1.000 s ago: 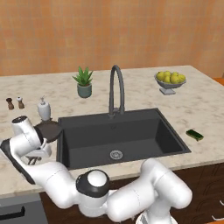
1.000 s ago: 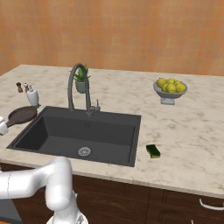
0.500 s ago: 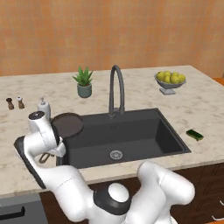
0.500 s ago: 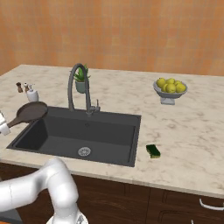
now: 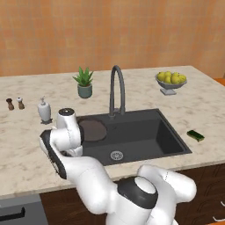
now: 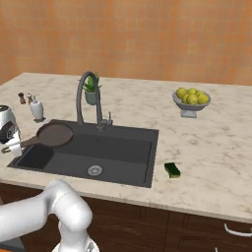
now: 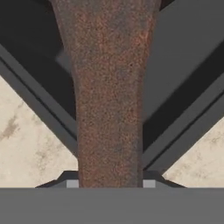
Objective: Pick the pan and sponge and place them into the sink. Then turn on the water.
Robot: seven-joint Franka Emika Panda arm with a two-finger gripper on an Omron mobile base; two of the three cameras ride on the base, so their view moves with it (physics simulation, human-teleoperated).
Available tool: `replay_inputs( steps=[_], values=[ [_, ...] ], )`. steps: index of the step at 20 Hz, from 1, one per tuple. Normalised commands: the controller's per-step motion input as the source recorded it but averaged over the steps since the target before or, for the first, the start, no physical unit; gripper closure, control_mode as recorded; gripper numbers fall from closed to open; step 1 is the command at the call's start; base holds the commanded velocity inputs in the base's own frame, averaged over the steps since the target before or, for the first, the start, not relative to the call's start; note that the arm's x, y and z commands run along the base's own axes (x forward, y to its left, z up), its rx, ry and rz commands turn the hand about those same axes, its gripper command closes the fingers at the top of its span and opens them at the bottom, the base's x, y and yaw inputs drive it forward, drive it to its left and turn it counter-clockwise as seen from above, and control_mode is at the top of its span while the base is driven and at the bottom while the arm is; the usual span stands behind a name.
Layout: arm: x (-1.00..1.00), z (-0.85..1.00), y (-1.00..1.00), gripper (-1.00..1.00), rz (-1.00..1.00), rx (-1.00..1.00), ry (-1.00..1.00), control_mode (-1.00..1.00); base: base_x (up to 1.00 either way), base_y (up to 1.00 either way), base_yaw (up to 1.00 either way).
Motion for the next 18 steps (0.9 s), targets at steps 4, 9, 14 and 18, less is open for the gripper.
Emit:
replay_inputs(
  steps=[4, 9, 14, 18],
  values=[
    [0.16, 0.06, -0.53, 1.00, -0.25, 0.04, 0.18, -1.00, 0.00, 0.00, 0.00],
    [0.08, 0.00, -0.59, 1.00, -0.20, 0.01, 0.14, -1.00, 0.00, 0.00, 0.00],
    [0.25, 0.00, -0.39, 1.00, -0.02, 0.04, 0.17, -1.00, 0.00, 0.00, 0.00],
    [0.25, -0.04, -0.23, 1.00, 0.00, 0.00, 0.06, -1.00, 0.00, 0.00, 0.00]
  ],
)
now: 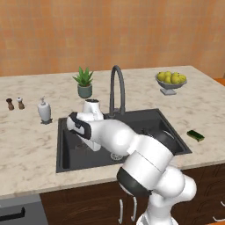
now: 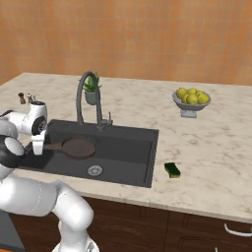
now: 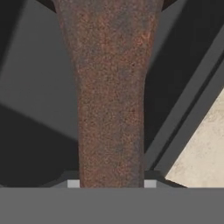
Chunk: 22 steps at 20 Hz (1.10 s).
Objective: Pick the pan and sponge and place them into the sink. Then turn on the water.
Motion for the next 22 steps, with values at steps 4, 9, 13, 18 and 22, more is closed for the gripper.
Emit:
replay_inputs(
  steps=[4, 9, 13, 18, 22],
  values=[
    [0.18, -0.15, -0.01, 1.00, 0.00, 0.00, 0.00, -1.00, 0.00, 0.00, 0.00],
    [0.09, -0.29, -0.03, 1.00, -0.12, 0.00, 0.06, -1.00, 0.00, 0.00, 0.00],
    [0.03, -0.28, -0.09, 1.00, -0.18, 0.00, 0.13, -1.00, 0.00, 0.00, 0.00],
    [0.20, -0.31, -0.05, 1.00, -0.13, 0.00, 0.04, -1.00, 0.00, 0.00, 0.00],
    [0.13, -0.39, 0.00, 1.00, -0.09, 0.00, 0.00, -1.00, 0.00, 0.00, 0.00]
  ],
)
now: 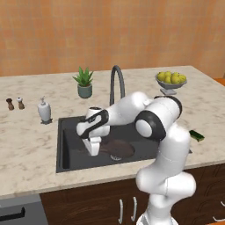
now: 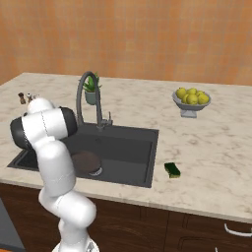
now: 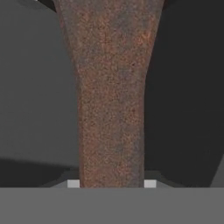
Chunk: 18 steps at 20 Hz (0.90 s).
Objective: Pick the pan and sponge and place them into the sink. Then turn on the water.
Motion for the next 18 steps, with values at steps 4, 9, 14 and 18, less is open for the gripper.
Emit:
replay_inputs(
  steps=[4, 9, 14, 18],
  values=[
    [0.19, -0.35, 0.00, 1.00, -0.12, 0.00, 0.00, -1.00, 0.00, 0.00, 0.00],
    [0.29, -0.33, 0.00, 1.00, -0.09, 0.00, 0.00, -1.00, 0.00, 0.00, 0.00],
    [0.05, -0.38, 0.00, 1.00, -0.01, 0.00, -0.09, -1.00, 0.00, 0.00, 0.00],
    [0.09, -0.46, 0.00, 1.00, 0.00, 0.00, -0.11, -1.00, 0.00, 0.00, 0.00]
  ],
)
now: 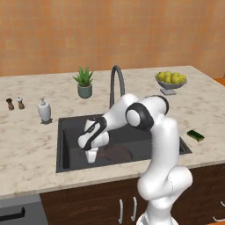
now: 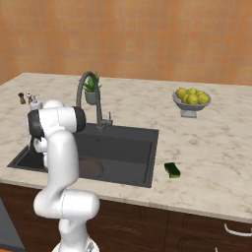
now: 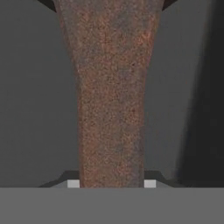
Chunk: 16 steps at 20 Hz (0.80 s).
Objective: Pick the pan and sponge and place them into the sink. Then turn on the water.
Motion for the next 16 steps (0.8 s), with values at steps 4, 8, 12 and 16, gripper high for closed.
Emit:
replay_inputs(
  steps=[4, 8, 12, 16],
  values=[
    [0.14, -0.44, 0.00, 1.00, 0.00, 0.00, -0.05, -1.00, 0.00, 0.00, 0.00],
    [0.33, -0.33, 0.00, -1.00, 0.00, 0.00, 0.00, -1.00, 0.00, 0.00, 0.00],
    [0.12, -0.04, 0.00, -1.00, 0.00, 0.00, 0.00, -1.00, 0.00, 0.00, 0.00],
    [-0.04, 0.15, 0.00, -1.00, 0.00, 0.01, -0.03, -1.00, 0.00, 0.00, 0.00]
  ],
)
